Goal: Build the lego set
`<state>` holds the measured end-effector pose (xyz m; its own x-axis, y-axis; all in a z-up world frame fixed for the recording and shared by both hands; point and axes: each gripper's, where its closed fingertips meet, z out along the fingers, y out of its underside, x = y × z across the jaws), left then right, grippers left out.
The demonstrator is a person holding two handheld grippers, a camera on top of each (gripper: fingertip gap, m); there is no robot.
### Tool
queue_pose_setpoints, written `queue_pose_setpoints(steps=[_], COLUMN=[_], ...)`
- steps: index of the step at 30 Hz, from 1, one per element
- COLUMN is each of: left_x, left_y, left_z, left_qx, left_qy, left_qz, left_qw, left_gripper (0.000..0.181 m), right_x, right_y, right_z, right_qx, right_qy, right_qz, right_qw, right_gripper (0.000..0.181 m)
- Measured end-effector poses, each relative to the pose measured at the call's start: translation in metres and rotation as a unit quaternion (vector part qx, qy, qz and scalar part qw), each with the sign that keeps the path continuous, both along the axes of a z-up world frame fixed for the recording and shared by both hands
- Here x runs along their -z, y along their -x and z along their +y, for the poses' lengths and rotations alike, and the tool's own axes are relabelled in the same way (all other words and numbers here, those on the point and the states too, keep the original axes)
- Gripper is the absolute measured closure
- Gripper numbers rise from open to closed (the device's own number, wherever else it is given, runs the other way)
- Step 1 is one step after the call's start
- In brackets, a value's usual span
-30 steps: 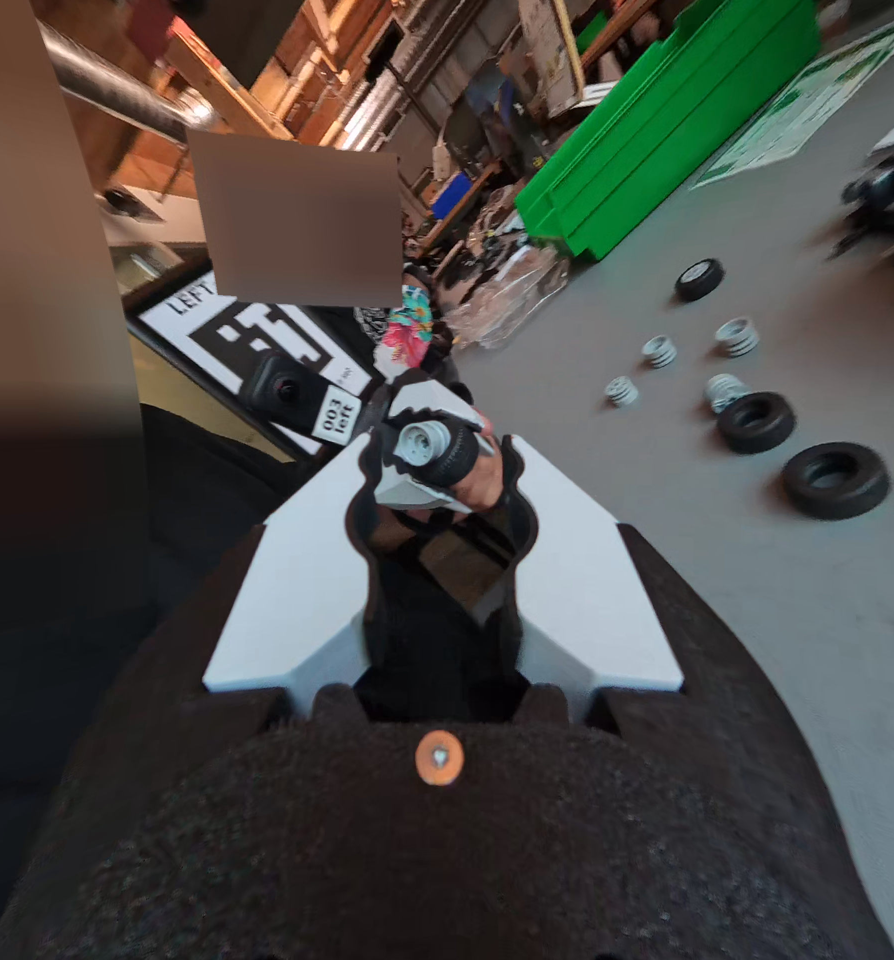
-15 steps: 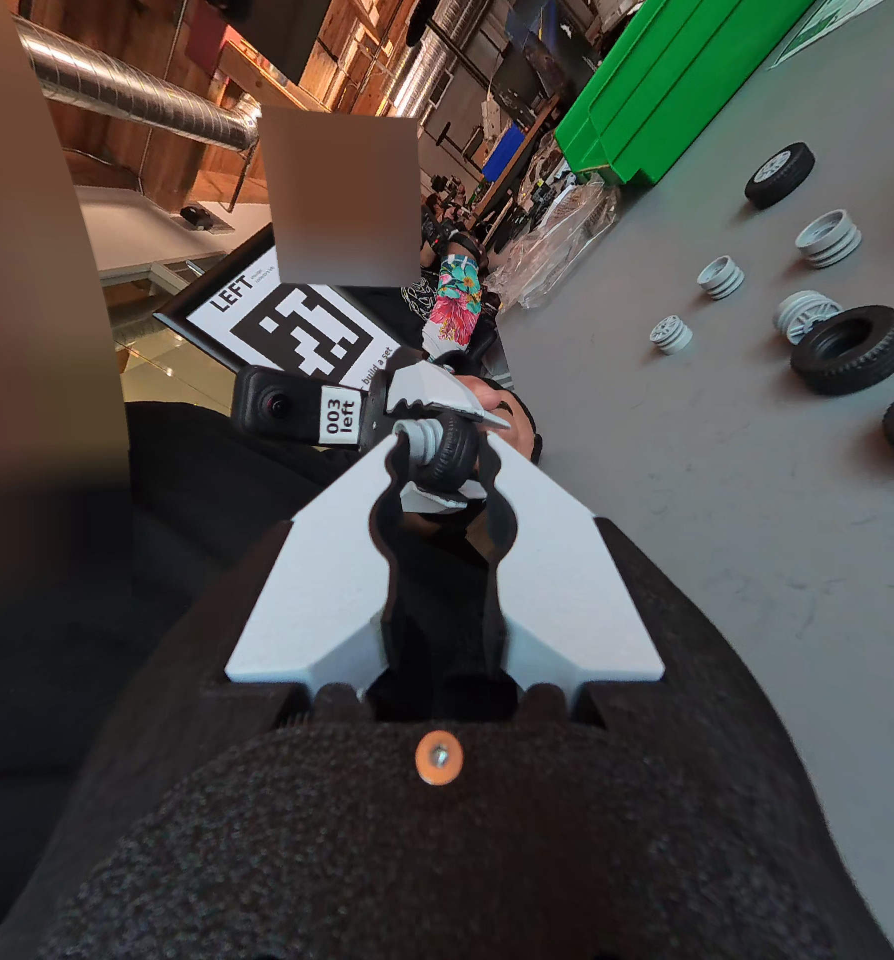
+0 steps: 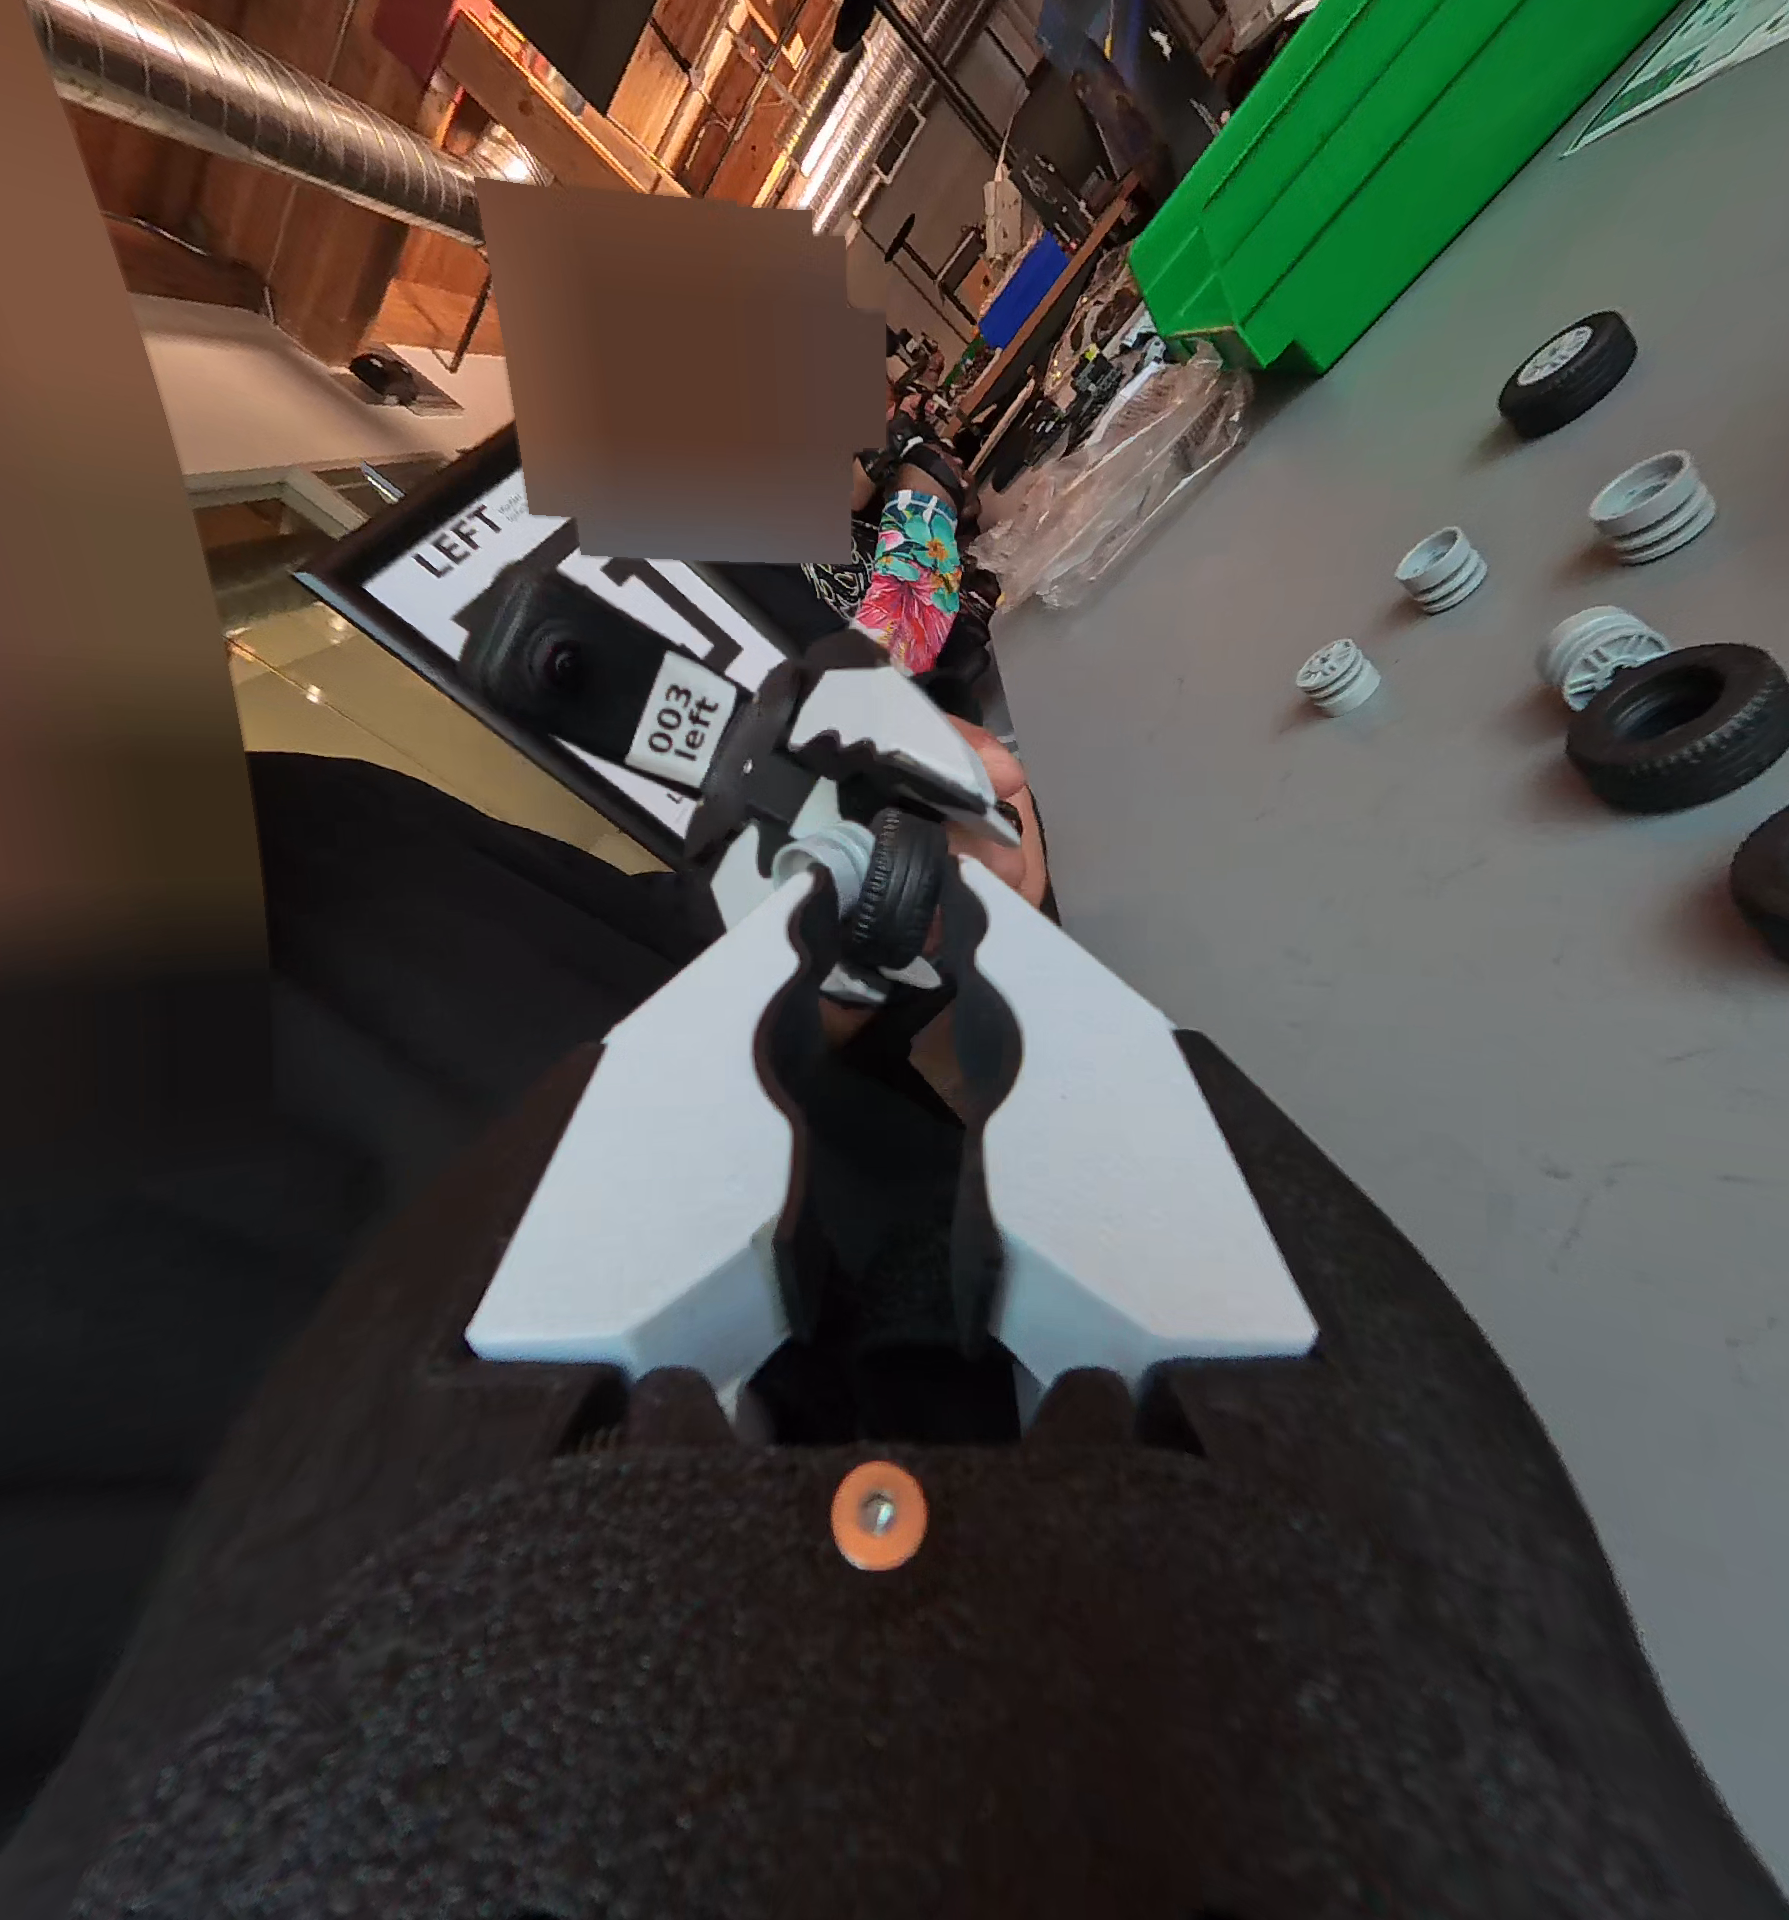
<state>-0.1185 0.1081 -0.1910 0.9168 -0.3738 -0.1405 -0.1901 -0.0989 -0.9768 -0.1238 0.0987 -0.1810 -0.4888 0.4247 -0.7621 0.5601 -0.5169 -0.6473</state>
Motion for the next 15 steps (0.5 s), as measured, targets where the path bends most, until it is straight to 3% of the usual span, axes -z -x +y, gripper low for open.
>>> queue_pose_setpoints(steps=[3,7,15], left_x=[-0.006,-0.014,-0.013], left_y=[0.001,-0.011,-0.023], left_z=[-0.007,-0.018,-0.028], left_qx=[0.044,0.156,0.214], left_qy=[0.04,0.095,0.11], left_qz=[-0.12,-0.284,-0.307], left_qw=[0.991,0.941,0.921], left_gripper=[0.142,0.142,0.158], right_x=[-0.002,-0.002,-0.005], right_y=[-0.001,-0.004,-0.016], right_z=[0.003,-0.006,-0.018], right_qx=[0.017,0.014,-0.027], right_qy=[-0.061,-0.163,-0.208], right_qz=[0.032,0.084,0.143], right_qw=[0.998,0.983,0.967], right_gripper=[0.162,0.162,0.162])
